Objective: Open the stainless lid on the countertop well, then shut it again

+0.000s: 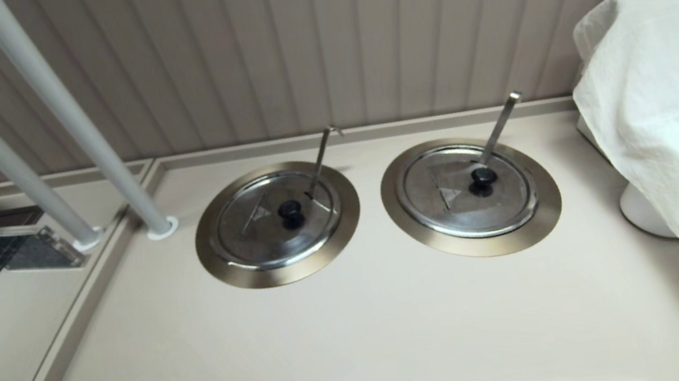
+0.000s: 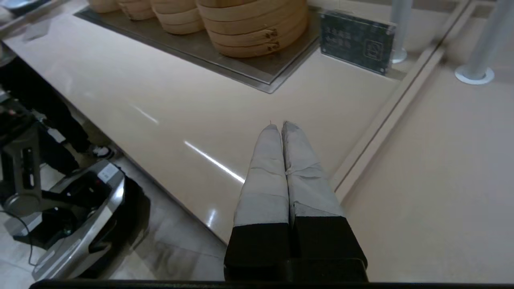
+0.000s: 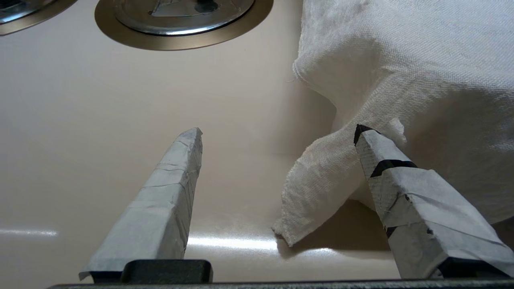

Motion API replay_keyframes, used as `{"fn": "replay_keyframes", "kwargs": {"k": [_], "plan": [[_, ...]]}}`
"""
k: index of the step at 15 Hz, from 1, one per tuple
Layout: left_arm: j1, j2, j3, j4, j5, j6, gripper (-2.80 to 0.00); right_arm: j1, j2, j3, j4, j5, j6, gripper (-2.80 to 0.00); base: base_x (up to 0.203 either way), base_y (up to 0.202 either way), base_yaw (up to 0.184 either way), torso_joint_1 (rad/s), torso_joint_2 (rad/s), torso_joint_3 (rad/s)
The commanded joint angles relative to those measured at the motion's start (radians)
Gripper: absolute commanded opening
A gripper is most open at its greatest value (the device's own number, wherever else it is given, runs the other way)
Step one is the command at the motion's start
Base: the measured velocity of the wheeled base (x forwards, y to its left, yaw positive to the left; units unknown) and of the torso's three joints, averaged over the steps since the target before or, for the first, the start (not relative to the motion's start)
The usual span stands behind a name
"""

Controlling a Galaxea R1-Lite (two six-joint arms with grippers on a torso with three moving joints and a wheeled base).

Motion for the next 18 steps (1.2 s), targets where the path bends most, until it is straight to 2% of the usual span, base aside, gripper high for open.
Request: {"fn": "replay_keyframes", "kwargs": {"k": [1, 2, 4, 5, 6, 8, 10, 11, 18], "plan": [[0.046, -0.144, 0.026, 0.002, -0.022, 0.014, -2.80, 0.000, 0.000, 0.000, 0.000, 0.000, 0.000, 0.00, 0.000, 0.000, 0.000, 0.000, 0.00, 0.000], [0.054, -0.209, 0.049, 0.002, -0.109, 0.028, -2.80, 0.000, 0.000, 0.000, 0.000, 0.000, 0.000, 0.00, 0.000, 0.000, 0.000, 0.000, 0.00, 0.000], [0.061, -0.305, 0.127, -0.002, -0.469, 0.056, -2.80, 0.000, 0.000, 0.000, 0.000, 0.002, 0.000, 0.00, 0.000, 0.000, 0.000, 0.000, 0.00, 0.000], [0.062, -0.318, 0.214, -0.011, -0.612, 0.060, -2.80, 0.000, 0.000, 0.000, 0.000, 0.001, 0.000, 0.00, 0.000, 0.000, 0.000, 0.000, 0.00, 0.000], [0.063, -0.326, 0.308, -0.028, -0.680, 0.061, -2.80, 0.000, 0.000, 0.000, 0.000, 0.000, 0.000, 0.00, 0.000, 0.000, 0.000, 0.000, 0.00, 0.000], [0.065, -0.333, 0.512, -0.120, -0.747, 0.071, -2.80, 0.000, 0.000, 0.000, 0.000, 0.000, 0.000, 0.00, 0.000, 0.000, 0.000, 0.000, 0.00, 0.000], [0.065, -0.337, 0.622, -0.200, -0.767, 0.026, -2.80, 0.000, 0.000, 0.000, 0.000, 0.000, 0.000, 0.00, 0.000, 0.000, 0.000, 0.000, 0.00, 0.000], [0.066, -0.339, 0.617, -0.238, -0.766, -0.014, -2.80, 0.000, 0.000, 0.000, 0.000, 0.000, 0.000, 0.00, 0.000, 0.000, 0.000, 0.000, 0.00, 0.000], [0.066, -0.340, 0.614, -0.246, -0.770, -0.013, -2.80, 0.000, 0.000, 0.000, 0.000, 0.002, -0.003, 0.00, 0.000, 0.000, 0.000, 0.000, 0.00, 0.000]]}}
